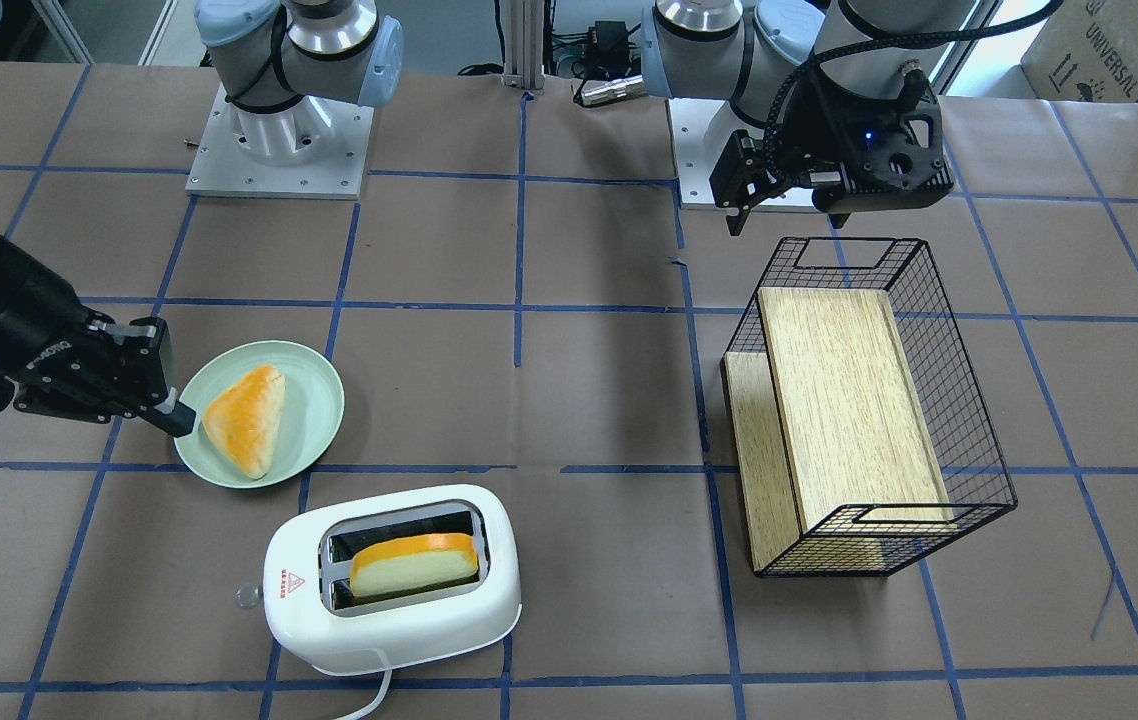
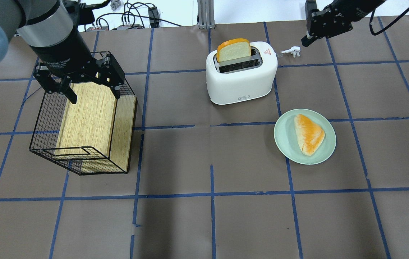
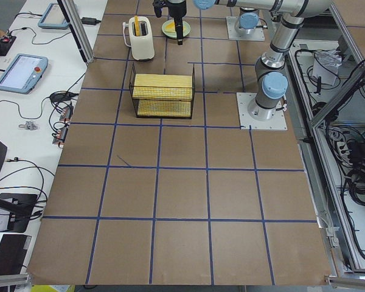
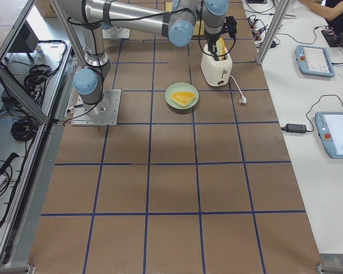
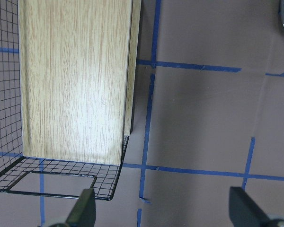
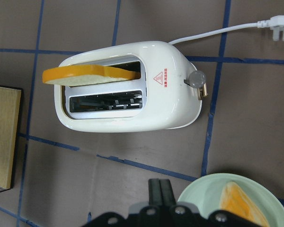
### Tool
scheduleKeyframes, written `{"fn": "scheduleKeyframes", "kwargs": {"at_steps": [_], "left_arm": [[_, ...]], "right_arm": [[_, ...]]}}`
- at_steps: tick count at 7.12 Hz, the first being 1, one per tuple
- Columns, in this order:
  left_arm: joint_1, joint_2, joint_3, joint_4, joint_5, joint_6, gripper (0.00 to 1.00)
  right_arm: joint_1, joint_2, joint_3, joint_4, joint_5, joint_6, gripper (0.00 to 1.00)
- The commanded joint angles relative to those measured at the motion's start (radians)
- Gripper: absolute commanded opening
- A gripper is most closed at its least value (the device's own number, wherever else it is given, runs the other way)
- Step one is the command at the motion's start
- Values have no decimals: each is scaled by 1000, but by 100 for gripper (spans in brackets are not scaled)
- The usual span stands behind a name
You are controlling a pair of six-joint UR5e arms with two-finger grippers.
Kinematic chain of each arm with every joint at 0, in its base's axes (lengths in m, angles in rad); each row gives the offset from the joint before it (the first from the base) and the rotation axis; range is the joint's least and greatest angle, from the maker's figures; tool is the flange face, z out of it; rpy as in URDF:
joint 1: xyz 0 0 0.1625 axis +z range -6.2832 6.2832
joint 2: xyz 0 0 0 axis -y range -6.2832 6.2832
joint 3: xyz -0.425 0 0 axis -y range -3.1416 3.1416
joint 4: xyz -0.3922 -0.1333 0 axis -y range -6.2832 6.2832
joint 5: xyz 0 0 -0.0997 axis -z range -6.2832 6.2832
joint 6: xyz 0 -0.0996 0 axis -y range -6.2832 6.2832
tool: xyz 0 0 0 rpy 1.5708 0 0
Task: Press toaster with right arm
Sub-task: 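Move the right gripper toward the lever on the white toaster's side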
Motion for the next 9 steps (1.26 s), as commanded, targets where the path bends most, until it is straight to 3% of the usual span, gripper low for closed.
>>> {"fn": "scheduleKeyframes", "kwargs": {"at_steps": [1,5,9], "left_arm": [[0,0,0,0,0,0,100],[0,0,0,0,0,0,100],[0,0,0,2,0,0,100]], "right_arm": [[-29,72,-12,-25,70,-44,6],[-23,234,-12,-180,70,-37,7],[4,293,-52,-229,69,-26,7]]}}
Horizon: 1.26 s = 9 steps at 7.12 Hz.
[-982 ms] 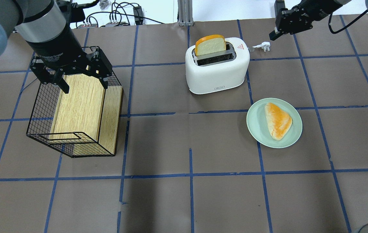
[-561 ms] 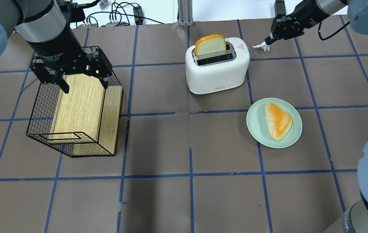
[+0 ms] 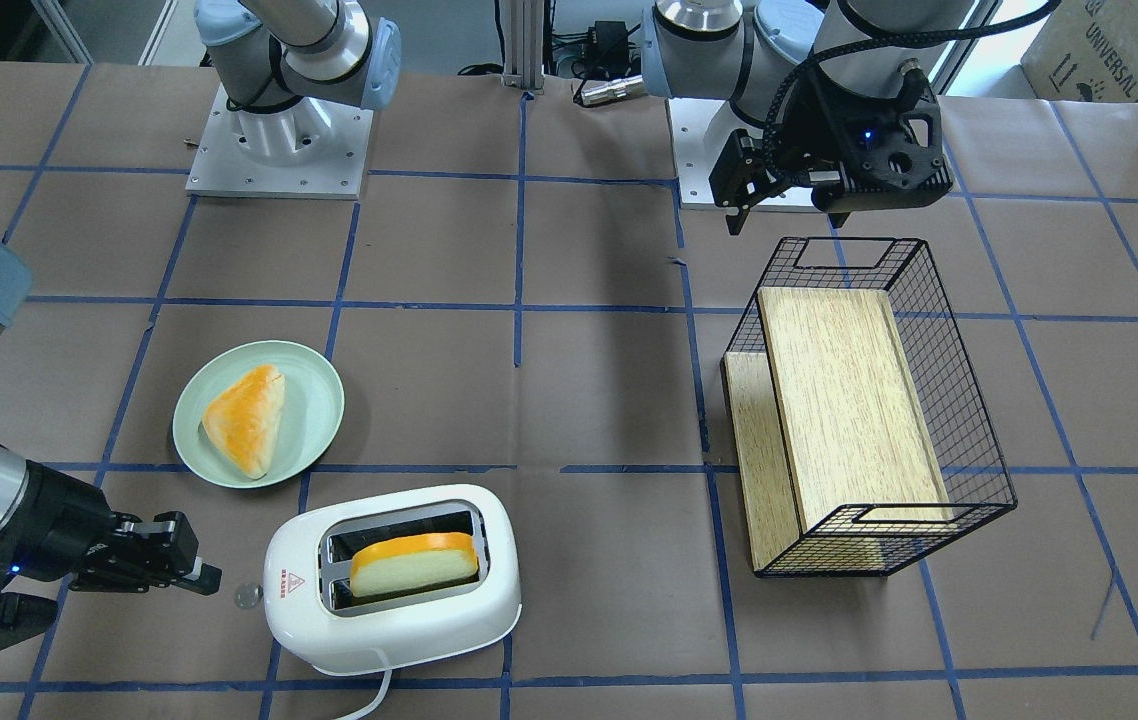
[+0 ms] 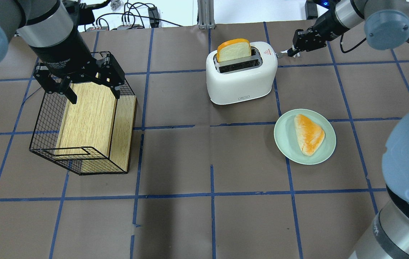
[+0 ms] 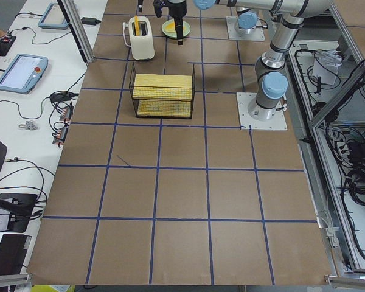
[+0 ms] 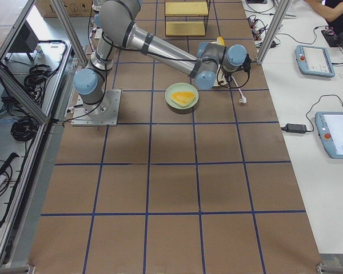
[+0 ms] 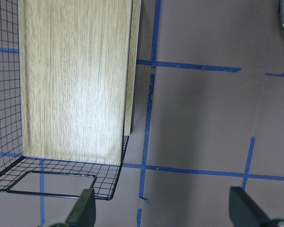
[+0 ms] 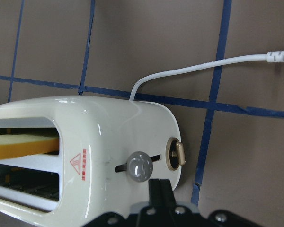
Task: Press toaster with right arm
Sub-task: 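Press the toaster lever down with the right gripper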
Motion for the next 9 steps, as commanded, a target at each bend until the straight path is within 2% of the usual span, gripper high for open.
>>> {"fn": "scheduleKeyframes", "kwargs": {"at_steps": [1,9], "left_arm": [[0,0,0,0,0,0,100],[0,0,0,0,0,0,100]], "right_arm": [[23,15,-22,-3,0,4,7],[31,81,-23,-24,38,2,8]]}}
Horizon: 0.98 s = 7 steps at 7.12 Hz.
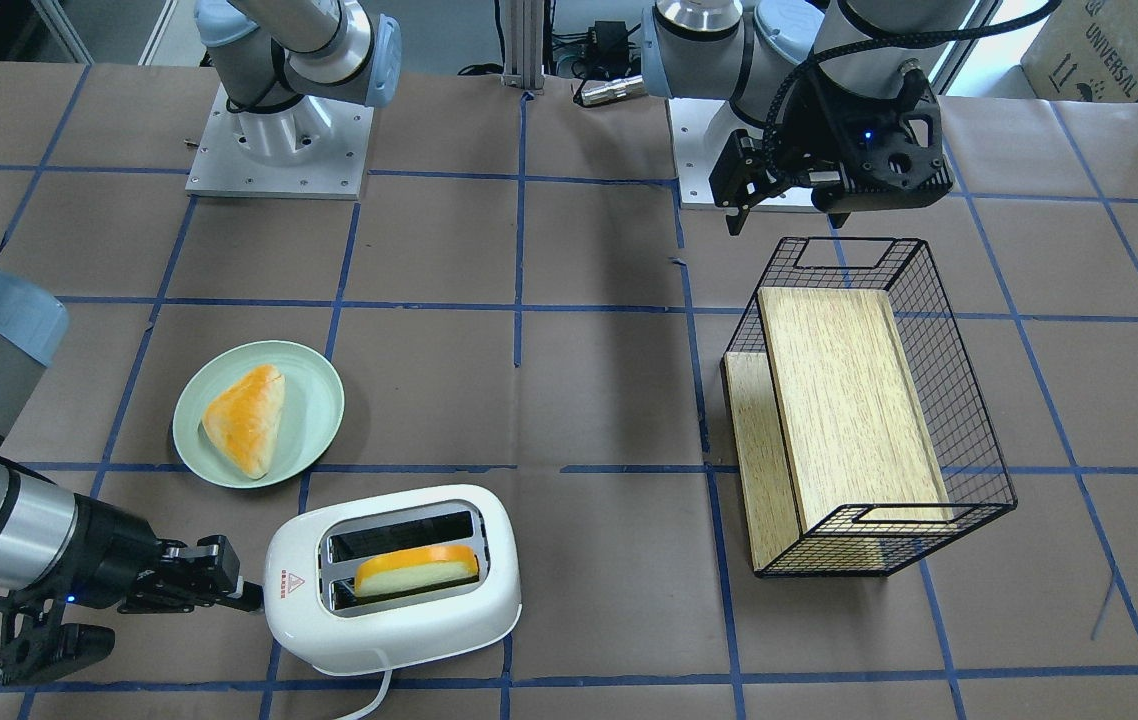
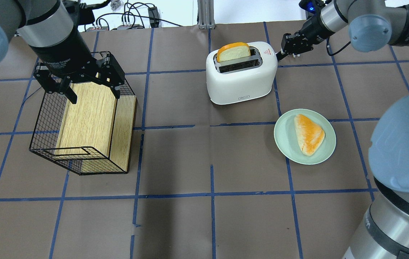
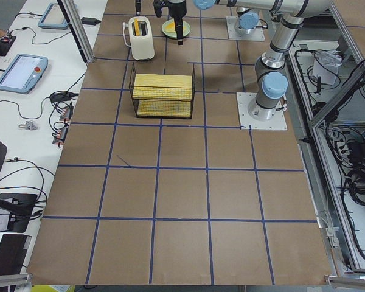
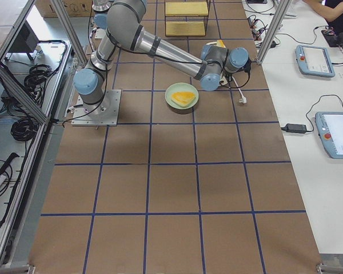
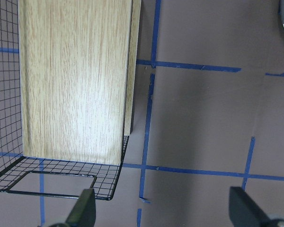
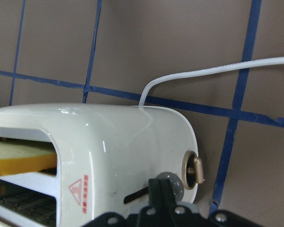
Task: Press toaster with right arm
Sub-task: 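Press the toaster lever down with the right gripper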
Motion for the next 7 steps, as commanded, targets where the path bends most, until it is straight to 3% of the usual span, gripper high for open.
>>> {"fn": "scheduleKeyframes", "kwargs": {"at_steps": [1,7], "left_arm": [[0,0,0,0,0,0,100],[0,0,0,0,0,0,100]], "right_arm": [[-1,24,0,-14,15,0,8],[-4,56,-2,-34,41,-2,8]]}}
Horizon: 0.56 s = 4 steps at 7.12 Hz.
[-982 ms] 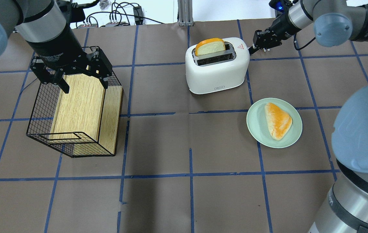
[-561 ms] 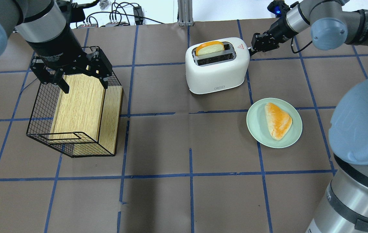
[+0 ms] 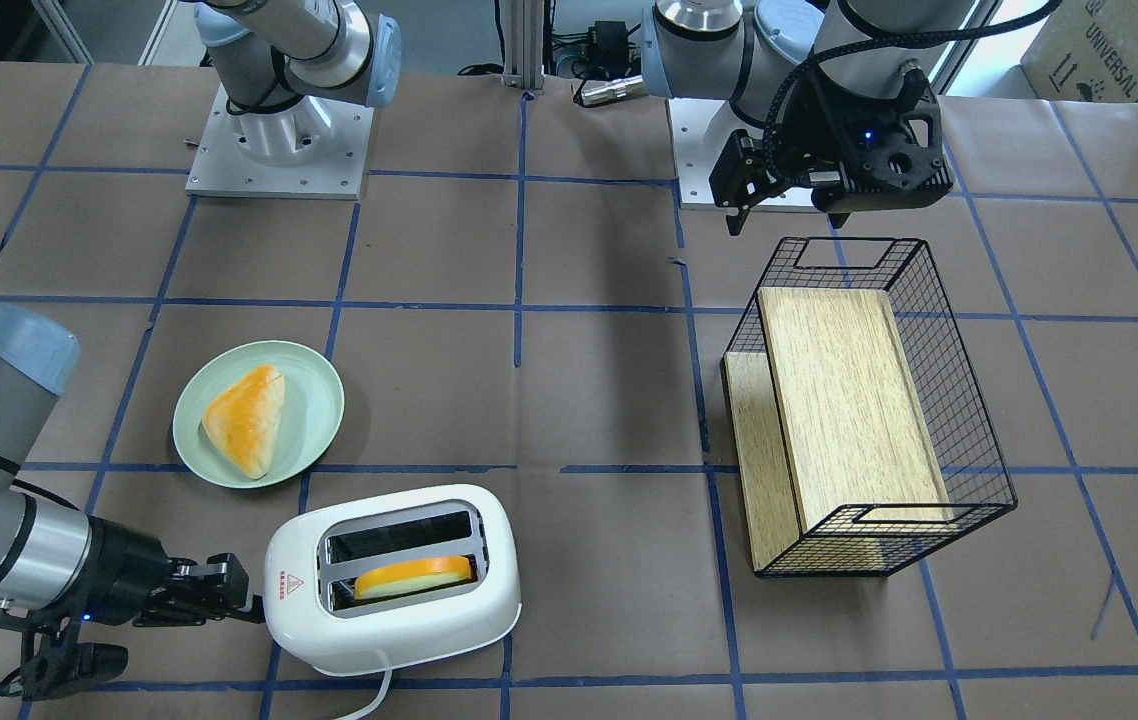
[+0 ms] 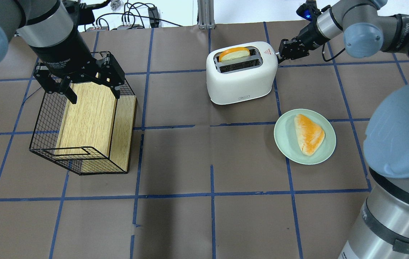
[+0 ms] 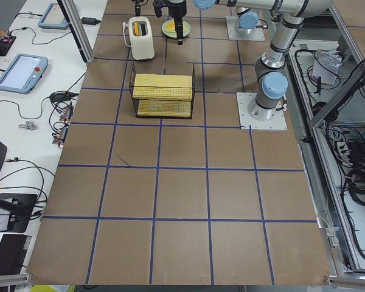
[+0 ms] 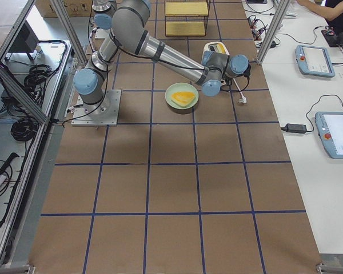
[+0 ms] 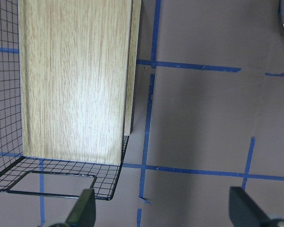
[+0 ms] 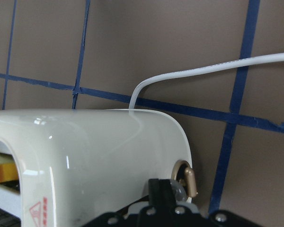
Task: Press toaster with right arm
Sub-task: 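Press the toaster lever down with the right gripper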
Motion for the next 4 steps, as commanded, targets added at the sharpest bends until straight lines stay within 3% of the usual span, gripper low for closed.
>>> {"fn": "scheduleKeyframes", "kwargs": {"at_steps": [1,3,4], "left_arm": [[0,0,0,0,0,0,100],[0,0,0,0,0,0,100],[2,0,0,0,0,0,100]], "right_arm": [[0,11,0,-9,19,-1,8],[1,4,-15,-8,-1,5,9],[6,-4,-56,-3,-96,41,21]]}}
